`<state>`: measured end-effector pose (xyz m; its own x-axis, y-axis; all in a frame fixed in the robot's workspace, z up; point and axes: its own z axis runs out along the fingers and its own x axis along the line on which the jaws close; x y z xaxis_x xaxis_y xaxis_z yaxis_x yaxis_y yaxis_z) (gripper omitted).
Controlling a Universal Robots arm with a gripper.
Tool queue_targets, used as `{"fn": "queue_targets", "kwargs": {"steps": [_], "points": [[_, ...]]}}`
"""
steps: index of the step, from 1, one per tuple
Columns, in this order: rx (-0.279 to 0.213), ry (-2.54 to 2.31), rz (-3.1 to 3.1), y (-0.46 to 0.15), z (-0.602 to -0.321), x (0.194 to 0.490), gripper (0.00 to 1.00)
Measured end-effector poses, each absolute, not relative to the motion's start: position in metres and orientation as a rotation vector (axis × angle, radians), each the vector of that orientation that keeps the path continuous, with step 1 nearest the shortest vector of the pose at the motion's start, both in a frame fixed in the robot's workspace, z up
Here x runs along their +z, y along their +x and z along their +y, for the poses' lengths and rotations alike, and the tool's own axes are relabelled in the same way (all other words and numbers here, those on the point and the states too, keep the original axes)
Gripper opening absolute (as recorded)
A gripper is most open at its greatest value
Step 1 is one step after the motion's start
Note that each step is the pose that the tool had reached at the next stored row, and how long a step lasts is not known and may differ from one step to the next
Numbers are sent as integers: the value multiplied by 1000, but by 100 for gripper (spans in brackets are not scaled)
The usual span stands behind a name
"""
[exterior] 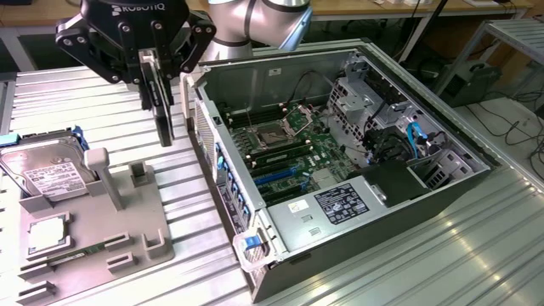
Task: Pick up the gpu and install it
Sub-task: 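Pick up the gpu and move the gpu toward the slot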
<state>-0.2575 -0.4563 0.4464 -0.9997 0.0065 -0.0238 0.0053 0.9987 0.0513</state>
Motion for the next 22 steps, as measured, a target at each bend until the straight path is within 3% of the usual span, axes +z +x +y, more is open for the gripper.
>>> {"fn": "queue_targets", "kwargs": {"steps": [22], "points": [[80, 9, 3117, -220, -456, 446, 28]]}}
